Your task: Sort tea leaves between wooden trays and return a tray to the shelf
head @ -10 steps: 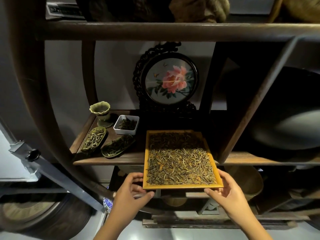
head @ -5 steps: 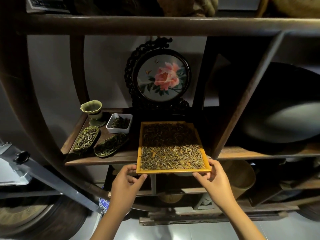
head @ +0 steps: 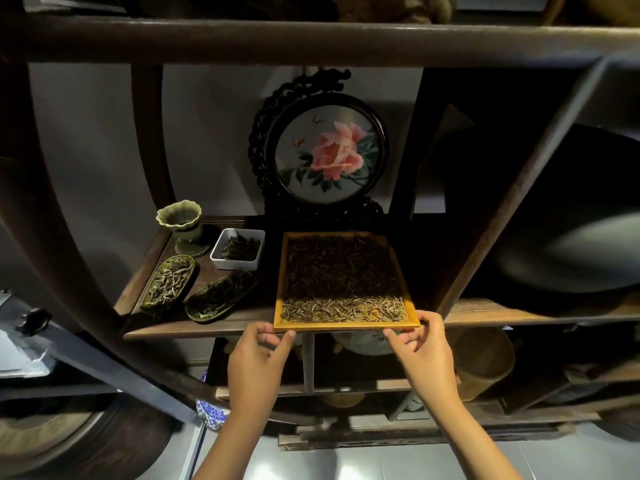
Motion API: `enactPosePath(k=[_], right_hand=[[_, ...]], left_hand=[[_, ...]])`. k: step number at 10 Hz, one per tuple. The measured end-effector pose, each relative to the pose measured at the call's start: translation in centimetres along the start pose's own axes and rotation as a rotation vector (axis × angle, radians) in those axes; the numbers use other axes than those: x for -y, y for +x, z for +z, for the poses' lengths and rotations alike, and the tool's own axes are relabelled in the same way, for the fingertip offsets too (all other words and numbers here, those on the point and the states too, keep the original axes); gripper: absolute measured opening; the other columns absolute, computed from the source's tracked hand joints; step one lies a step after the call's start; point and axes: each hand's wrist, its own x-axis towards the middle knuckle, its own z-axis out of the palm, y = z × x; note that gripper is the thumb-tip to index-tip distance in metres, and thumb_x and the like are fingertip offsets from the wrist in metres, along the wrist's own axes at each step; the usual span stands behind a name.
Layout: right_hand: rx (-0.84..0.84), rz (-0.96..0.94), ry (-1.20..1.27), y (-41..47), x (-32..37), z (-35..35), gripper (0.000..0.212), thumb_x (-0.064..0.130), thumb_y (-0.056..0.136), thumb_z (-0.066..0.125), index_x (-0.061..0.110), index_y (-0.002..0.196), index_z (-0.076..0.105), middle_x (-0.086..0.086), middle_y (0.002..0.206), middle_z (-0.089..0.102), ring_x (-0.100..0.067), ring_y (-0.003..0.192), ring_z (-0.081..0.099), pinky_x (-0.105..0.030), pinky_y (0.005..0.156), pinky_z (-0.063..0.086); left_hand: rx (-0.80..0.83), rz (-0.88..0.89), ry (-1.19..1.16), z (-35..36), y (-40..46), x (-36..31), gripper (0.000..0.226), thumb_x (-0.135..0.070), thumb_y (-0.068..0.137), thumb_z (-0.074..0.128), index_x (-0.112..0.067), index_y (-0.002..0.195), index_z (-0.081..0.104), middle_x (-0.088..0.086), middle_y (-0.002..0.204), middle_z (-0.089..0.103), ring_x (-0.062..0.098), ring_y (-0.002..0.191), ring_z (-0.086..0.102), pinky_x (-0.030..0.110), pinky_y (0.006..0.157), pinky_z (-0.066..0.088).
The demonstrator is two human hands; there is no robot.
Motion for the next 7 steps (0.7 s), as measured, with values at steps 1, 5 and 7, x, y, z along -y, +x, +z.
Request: enactPosePath(k=[1, 5, 7], right_hand=[[0.003, 0.002, -0.019, -0.1, -0.1, 0.0, 0.047, 0.022, 0.079, 0.075, 0.04, 0.106, 0.041, -0.002, 0.067, 0.064, -0.008, 0.061, 0.064, -0.015, 0.057, 0.052], [-0.049, 0.044, -0.077, -1.2, -0.5, -0.2, 0.045, 0.026, 0.083, 0.071, 0.034, 0.116, 0.042, 0.001, 0.07, 0.063, -0.007, 0.063, 0.061, -0.014, 0.06, 0.049], [-0.035, 0.07, -0.144, -4.8, -0.8, -0.6, 0.026, 0.025, 0.088, 0.065, 0.02, 0.109, 0.051, 0.003, 0.07, 0.059, -0.001, 0.061, 0.056, -0.015, 0.056, 0.046]], left_hand=[[-0.005, -0.006, 0.01, 0.0, -0.1, 0.0, 0.02, -0.035, 0.081, 0.074, -0.028, 0.085, 0.056, -0.005, 0.069, 0.063, 0.007, 0.061, 0.061, 0.017, 0.054, 0.04], [0.057, 0.048, 0.037, -0.2, 0.1, 1.1, 0.018, -0.033, 0.083, 0.071, -0.026, 0.09, 0.056, -0.006, 0.074, 0.064, 0.003, 0.063, 0.061, 0.013, 0.053, 0.042], [0.14, 0.084, 0.068, -0.9, -3.1, 3.0, 0.017, -0.025, 0.085, 0.071, -0.03, 0.087, 0.055, -0.007, 0.076, 0.062, -0.001, 0.064, 0.06, 0.012, 0.05, 0.045]])
